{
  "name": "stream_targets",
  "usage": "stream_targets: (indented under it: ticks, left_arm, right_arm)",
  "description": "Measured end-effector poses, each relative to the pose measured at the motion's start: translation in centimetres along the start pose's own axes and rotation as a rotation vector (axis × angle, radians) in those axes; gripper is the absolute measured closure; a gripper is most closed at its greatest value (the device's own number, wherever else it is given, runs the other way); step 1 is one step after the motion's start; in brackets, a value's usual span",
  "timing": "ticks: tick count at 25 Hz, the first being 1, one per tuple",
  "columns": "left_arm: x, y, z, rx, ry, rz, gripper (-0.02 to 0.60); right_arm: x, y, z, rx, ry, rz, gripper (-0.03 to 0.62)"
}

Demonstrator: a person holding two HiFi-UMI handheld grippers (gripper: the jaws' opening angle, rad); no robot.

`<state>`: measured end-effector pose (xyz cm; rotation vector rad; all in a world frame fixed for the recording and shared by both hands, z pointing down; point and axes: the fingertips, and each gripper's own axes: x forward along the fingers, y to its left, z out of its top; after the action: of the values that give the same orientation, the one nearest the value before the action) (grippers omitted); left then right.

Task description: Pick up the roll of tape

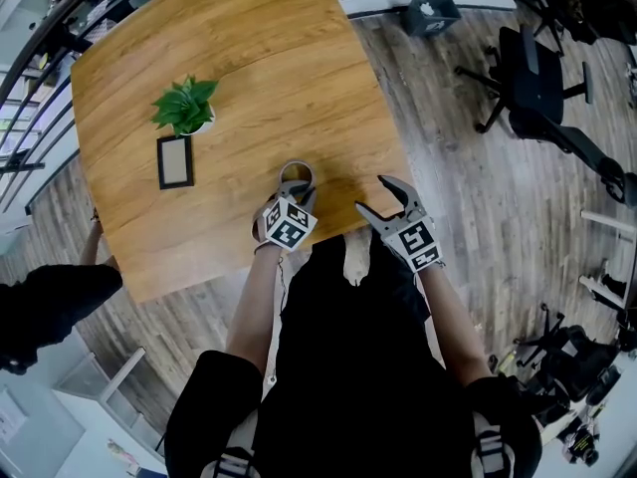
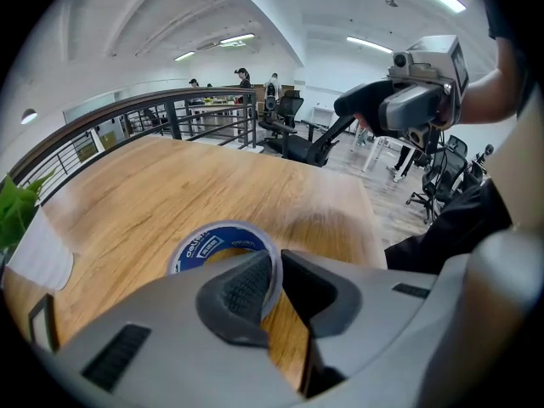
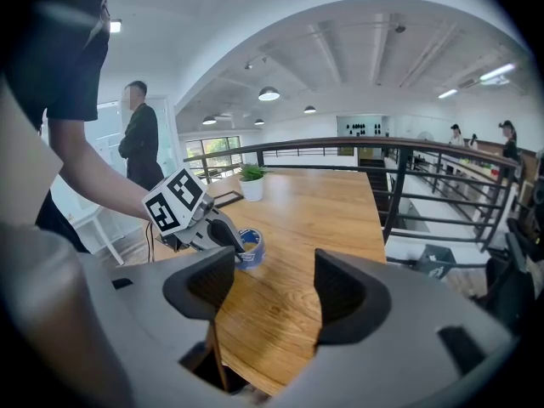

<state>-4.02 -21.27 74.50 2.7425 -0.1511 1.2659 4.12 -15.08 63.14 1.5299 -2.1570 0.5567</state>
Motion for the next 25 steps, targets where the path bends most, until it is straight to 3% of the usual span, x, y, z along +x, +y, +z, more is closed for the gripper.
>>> stream_targets:
  ticks: [11,25]
  left_arm:
    - [-1.1,0.2,0.1,0.001,-0.007,-0.002,0.523]
    - [-3.7,1.0,-0.6,-0.033,-0.021,0.053,0.525]
  right_arm:
    - [-0.6,0.0,0.5,-0.01,-0.003,-0.007,0.287]
    - [0.1,0.9,1.7,-0.012,-0.035,0.005,0.287]
